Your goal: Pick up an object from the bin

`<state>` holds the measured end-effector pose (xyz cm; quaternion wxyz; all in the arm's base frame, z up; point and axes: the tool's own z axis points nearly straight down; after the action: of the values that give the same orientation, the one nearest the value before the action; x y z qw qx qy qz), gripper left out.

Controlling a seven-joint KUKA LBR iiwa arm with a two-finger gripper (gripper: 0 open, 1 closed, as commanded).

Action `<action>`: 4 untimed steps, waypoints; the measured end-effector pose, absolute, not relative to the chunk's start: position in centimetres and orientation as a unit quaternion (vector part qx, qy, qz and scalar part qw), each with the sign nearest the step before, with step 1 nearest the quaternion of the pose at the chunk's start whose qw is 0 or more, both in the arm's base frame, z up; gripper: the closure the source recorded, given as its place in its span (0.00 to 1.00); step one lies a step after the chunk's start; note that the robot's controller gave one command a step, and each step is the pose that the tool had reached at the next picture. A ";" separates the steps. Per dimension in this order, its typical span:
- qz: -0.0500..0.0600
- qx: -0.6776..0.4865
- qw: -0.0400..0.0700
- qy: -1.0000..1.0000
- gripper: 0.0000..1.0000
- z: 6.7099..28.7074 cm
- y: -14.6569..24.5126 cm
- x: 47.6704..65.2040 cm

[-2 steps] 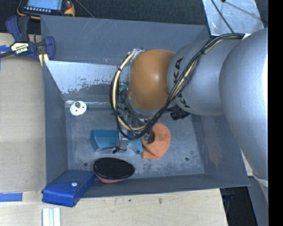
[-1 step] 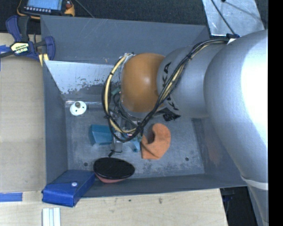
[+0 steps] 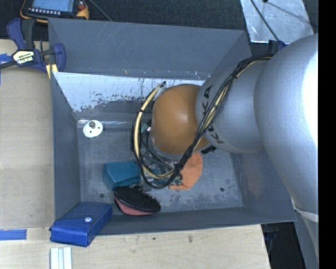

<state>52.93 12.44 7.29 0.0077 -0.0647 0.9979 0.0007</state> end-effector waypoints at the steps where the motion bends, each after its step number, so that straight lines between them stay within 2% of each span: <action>1: 0.001 -0.064 0.008 0.998 1.00 7.3 12.4 52.9; 2: -0.001 -0.089 -0.004 0.996 1.00 7.1 13.4 57.0; 3: 0.003 -0.104 0.005 0.995 1.00 7.2 10.9 58.4; 4: 0.002 -0.108 0.007 0.994 1.00 7.3 8.6 57.0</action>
Offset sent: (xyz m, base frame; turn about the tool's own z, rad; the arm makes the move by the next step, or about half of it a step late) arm 0.0521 0.0129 -0.0029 -0.0582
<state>56.95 8.56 7.27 0.0071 -0.1082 0.9941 0.0019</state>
